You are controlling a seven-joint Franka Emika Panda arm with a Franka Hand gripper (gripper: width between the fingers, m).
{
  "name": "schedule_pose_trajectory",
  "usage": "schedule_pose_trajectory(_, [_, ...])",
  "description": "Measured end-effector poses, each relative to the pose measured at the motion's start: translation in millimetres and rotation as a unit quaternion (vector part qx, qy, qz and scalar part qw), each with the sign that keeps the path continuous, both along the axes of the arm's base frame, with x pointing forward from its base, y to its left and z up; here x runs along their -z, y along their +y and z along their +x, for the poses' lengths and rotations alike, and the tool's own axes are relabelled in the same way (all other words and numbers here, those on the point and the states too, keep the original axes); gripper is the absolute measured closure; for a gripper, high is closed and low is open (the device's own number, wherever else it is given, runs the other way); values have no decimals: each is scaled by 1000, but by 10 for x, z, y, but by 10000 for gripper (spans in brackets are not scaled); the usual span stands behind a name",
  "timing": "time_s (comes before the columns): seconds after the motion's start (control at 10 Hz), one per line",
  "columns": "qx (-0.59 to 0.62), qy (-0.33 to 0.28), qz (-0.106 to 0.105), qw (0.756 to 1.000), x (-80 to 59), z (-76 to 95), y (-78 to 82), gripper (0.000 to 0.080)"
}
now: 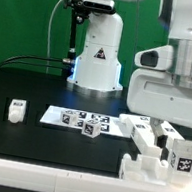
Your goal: Assemble chair
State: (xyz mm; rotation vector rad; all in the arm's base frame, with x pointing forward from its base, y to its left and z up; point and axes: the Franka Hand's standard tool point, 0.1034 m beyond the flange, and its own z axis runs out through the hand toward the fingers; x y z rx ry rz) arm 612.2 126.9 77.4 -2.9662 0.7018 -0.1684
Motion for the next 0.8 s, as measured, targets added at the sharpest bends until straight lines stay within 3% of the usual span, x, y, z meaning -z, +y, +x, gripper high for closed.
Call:
schedule_pose_trajectory(0.2, [9,-1,1,1000,23,-22,21,150])
schedule_pose_trajectory(0.3, [15,-1,2,1000,23,-21,20,232])
schedule_pose_trajectory(0.4, [32,0,4,999,24,-23,26,419])
schedule_pose_trajectory(0.5, [80,5,10,997,33,-35,8,505])
schedule_pose_trajectory(0.8, [243,24,27,969,35,-16,-56,509])
